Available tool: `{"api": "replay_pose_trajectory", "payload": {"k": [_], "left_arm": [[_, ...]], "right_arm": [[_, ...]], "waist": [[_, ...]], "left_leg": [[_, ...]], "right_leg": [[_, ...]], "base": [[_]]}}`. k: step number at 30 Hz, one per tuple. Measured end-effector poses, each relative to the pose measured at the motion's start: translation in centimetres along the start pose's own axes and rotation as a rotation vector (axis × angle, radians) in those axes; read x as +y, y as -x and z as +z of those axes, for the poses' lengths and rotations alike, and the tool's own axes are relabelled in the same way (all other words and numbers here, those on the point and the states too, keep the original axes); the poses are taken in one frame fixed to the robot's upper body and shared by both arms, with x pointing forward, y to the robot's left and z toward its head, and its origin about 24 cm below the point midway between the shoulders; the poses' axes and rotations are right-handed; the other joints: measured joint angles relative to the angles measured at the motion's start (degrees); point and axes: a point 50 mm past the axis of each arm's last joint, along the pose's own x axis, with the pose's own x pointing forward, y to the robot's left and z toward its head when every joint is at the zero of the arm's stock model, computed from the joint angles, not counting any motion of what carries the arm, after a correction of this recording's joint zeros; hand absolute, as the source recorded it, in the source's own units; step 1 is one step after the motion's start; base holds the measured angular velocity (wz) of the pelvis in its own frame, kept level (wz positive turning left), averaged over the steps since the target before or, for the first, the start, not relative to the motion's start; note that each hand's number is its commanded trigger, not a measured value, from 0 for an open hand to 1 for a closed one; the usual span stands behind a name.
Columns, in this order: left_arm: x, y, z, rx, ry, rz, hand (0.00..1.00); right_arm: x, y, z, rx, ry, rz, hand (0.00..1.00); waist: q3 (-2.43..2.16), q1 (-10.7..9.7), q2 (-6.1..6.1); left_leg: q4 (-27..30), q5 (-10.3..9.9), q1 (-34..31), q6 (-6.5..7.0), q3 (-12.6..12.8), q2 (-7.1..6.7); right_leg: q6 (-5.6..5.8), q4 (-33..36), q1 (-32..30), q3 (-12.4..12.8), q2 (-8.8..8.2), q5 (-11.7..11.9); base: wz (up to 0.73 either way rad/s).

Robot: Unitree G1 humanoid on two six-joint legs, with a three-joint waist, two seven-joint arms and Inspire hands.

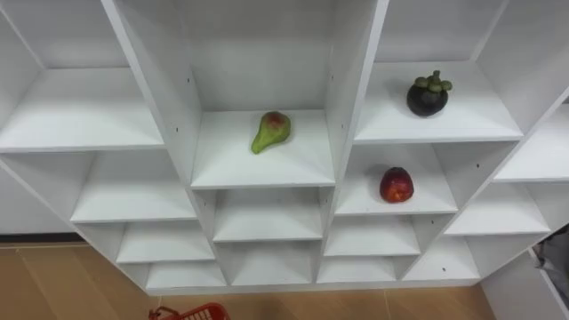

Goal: Collect fruits from the closet

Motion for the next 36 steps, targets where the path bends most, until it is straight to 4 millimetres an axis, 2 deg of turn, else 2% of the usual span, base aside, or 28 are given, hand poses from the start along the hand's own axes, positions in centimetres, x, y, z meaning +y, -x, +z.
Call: {"api": "replay_pose_trajectory", "payload": {"k": [18,28,34,36], "left_arm": [[0.1,0.0,-0.2,0.014,0.004,0.001,1.00],[0.5,0.0,-0.1,0.012,0.000,0.009,1.00],[0.6,-0.1,0.1,0.000,-0.001,0.023,1.00],[0.7,-0.1,0.3,-0.011,-0.002,0.032,1.00]], "right_arm": [[0.0,-0.1,0.2,0.008,0.026,-0.013,0.00],[0.0,-0.2,0.7,-0.002,0.052,-0.044,0.00],[0.1,-0.2,1.5,-0.062,0.104,-0.053,0.00],[0.4,-0.1,2.2,-0.112,0.142,-0.046,0.00]], "waist": [[0.08,0.2,-0.19],[0.21,0.1,0.08],[0.22,0.0,0.16],[0.08,0.0,0.08]], "left_leg": [[0.0,0.0,0.2,0.02,0.1,0.00],[0.0,-0.1,0.2,0.02,0.1,0.00],[0.0,-0.1,0.1,0.02,0.3,0.00],[0.0,-0.1,-0.4,0.03,0.4,0.00]], "right_leg": [[0.00,0.1,0.0,0.3,0.02,0.0],[0.00,0.1,0.0,0.3,0.03,0.0],[0.00,0.1,-0.2,0.4,0.03,0.0],[0.00,0.4,-1.0,0.6,0.04,0.0]], "base": [[0.00],[0.00],[0.00],[-0.02]]}}
